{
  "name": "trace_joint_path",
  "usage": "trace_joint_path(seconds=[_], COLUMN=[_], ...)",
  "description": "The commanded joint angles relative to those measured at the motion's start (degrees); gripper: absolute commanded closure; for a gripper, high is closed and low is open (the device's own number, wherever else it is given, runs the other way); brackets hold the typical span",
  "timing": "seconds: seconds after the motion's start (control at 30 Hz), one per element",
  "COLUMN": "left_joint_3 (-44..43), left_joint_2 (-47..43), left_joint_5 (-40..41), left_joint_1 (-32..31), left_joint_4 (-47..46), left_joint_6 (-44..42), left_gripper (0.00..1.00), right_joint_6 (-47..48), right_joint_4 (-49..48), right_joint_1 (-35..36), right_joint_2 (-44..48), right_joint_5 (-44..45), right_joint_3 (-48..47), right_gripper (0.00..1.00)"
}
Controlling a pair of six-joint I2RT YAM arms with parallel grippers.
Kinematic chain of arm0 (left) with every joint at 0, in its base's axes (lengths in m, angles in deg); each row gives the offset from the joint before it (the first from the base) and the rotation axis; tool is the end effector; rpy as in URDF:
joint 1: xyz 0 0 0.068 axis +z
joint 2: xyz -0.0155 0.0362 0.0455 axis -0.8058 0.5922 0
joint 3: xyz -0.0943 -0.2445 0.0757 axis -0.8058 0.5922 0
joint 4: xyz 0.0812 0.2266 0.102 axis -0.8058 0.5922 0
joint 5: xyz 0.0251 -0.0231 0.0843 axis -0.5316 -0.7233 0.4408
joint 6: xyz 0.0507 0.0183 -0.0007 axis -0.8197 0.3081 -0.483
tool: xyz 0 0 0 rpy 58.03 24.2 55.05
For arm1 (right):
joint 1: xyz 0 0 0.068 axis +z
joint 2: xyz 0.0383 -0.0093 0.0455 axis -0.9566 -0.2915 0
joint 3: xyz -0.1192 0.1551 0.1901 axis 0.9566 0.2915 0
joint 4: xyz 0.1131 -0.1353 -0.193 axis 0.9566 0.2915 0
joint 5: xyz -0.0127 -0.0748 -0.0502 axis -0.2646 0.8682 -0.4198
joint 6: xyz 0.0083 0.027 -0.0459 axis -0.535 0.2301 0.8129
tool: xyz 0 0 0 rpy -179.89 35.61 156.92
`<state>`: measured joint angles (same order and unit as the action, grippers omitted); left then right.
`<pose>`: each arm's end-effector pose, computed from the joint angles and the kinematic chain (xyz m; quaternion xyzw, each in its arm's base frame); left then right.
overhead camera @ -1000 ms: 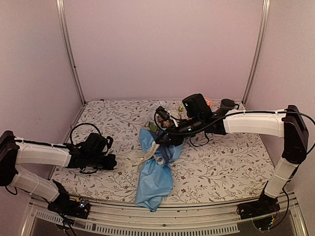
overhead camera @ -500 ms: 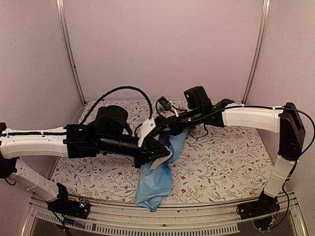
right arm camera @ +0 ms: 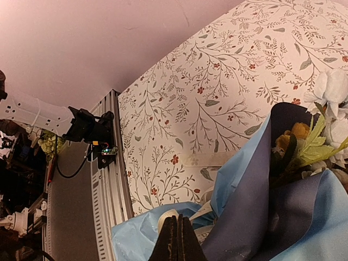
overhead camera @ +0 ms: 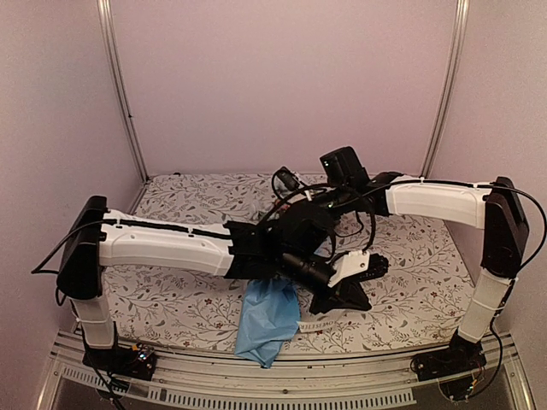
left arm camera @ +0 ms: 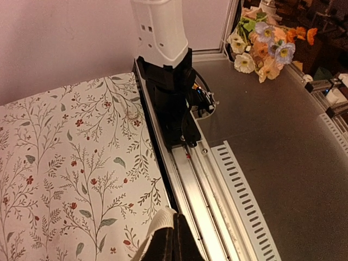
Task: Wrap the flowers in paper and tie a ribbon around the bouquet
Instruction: Cross the half-tied ribbon over the folded bouquet.
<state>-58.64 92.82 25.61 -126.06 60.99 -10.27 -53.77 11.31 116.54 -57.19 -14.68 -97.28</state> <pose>0.1169 -0.4300 0.2630 0.6652 0.5275 -0.4421 0.2893 0.2817 0.2992 0.2675 -0.3940 0.7539 0.4692 0.2371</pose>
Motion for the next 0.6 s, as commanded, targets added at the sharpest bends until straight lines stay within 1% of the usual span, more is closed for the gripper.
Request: trace_joint_path(seconds=[0.0, 0.03, 0.07, 0.1, 0.13, 0.17, 0.2, 0.27, 0.3, 0.37, 0.43, 0.5, 0.57], left_joint_3=[-1.4, -1.3, -1.2, -0.9, -0.4, 0.7, 2.3, 7.4, 10.9, 17.9, 24.9, 31.6, 38.7], left_joint_2=[2.6, 4.2, 4.7, 4.6, 4.0, 2.7, 0.2, -5.0, -8.0, -15.2, -22.6, -30.4, -36.0], left_joint_5=[0.4, 2.1, 4.0, 5.9, 8.0, 10.8, 12.1, 16.4, 17.4, 17.5, 16.4, 18.1, 22.4], left_joint_1=[-2.0, -2.3, -2.7, -3.1, -3.3, -3.5, -3.4, -3.0, -2.7, -1.3, 0.6, 3.1, 6.9], left_joint_4=[2.0, 2.7, 3.5, 4.2, 4.6, 4.6, 3.7, -1.0, -4.0, -10.0, -15.3, -20.0, -25.0], left_joint_6=[-5.9, -6.8, -7.7, -8.3, -8.7, -8.8, -8.7, -8.3, -7.9, -6.4, -3.5, 0.8, 5.8], left_gripper=[0.9, 0.85, 0.76, 0.63, 0.52, 0.44, 0.4, 0.36, 0.32, 0.24, 0.19, 0.19, 0.23], right_joint_6=[2.9, 3.3, 3.5, 3.8, 4.1, 4.1, 4.0, 3.4, 3.1, 2.4, 1.3, -0.2, -2.6], right_joint_4=[2.8, 3.3, 3.5, 3.8, 3.8, 3.9, 3.8, 3.2, 2.8, 1.8, 0.8, -0.5, -2.6], right_joint_1=[-0.1, -0.2, -0.1, -0.1, -0.1, -0.1, 0.0, 0.4, 0.6, 1.6, 2.3, 2.9, 3.7], right_joint_2=[-0.6, -0.6, -0.7, -0.7, -0.7, -0.7, -0.8, -0.9, -0.9, -1.0, -1.3, -1.7, -2.2], right_joint_5=[-1.2, -1.2, -1.3, -1.4, -1.8, -2.1, -2.5, -3.0, -3.1, -3.5, -3.9, -3.8, -3.9], right_joint_3=[-2.1, -2.2, -2.3, -2.3, -2.4, -2.4, -2.4, -2.3, -2.3, -2.3, -2.4, -2.3, -2.0], right_gripper=[1.0, 1.0, 1.0, 1.0, 1.0, 1.0, 1.0, 1.0, 1.0, 1.0, 1.0, 1.0, 1.0])
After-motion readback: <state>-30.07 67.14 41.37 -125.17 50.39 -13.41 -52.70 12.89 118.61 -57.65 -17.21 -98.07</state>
